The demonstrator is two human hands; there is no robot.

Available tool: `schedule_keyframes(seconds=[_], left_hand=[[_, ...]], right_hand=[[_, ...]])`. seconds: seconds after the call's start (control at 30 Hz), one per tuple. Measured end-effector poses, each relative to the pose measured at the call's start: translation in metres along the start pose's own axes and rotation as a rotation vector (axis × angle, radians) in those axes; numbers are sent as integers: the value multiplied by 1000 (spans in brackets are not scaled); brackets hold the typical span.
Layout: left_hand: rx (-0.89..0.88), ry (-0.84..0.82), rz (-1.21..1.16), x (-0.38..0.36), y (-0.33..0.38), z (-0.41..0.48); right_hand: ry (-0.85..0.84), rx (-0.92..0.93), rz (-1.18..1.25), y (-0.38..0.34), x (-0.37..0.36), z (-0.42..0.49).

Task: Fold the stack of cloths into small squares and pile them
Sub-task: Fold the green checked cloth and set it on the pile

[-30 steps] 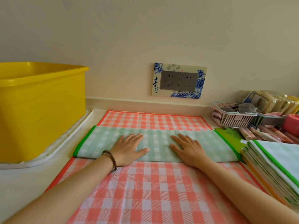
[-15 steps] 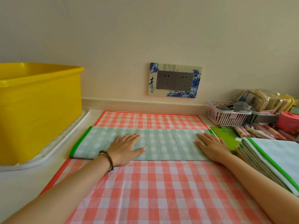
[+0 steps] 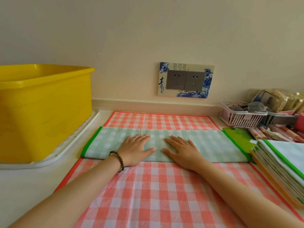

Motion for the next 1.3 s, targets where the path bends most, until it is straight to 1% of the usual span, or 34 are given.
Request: schedule_keyframes(seconds=[0.13, 0.43, 0.63, 0.7, 0.8, 0.93, 1.0, 1.13, 1.23, 1.3], left_hand=[[18, 2, 11, 1, -6, -3], [153, 2, 56, 17, -71, -27], [192, -5, 15, 19, -82, -30], [209, -28, 41, 20, -82, -24], [199, -12, 46, 23, -71, -1], [15, -48, -12, 26, -28, 43], [-22, -76, -37, 26, -14, 63], [26, -75, -22, 26, -10, 92], [75, -165, -20, 26, -11, 102], [71, -199, -10, 29, -9, 104]], right_hand=[[-12, -6, -22, 4, -1, 0], [-16, 3, -30, 5, -1, 0], [-16, 1, -25, 4, 0, -1], [-8, -4, -8, 4, 1, -1], [15, -9, 25, 4, 4, 0], [69, -26, 112, 6, 9, 0], [86, -27, 134, 7, 10, -1], [100, -25, 137, 7, 10, -2], [115, -28, 145, 6, 11, -2], [128, -25, 155, 5, 13, -3]])
Point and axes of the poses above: each hand's wrist, its own z-axis towards the middle knuckle, its own x-axis out of the back of the hand, y = z × x, the point moved 5 cm from there along z, towards the middle knuckle, and after that the axes turned 7 degrees about y, right-handed, at the moved point
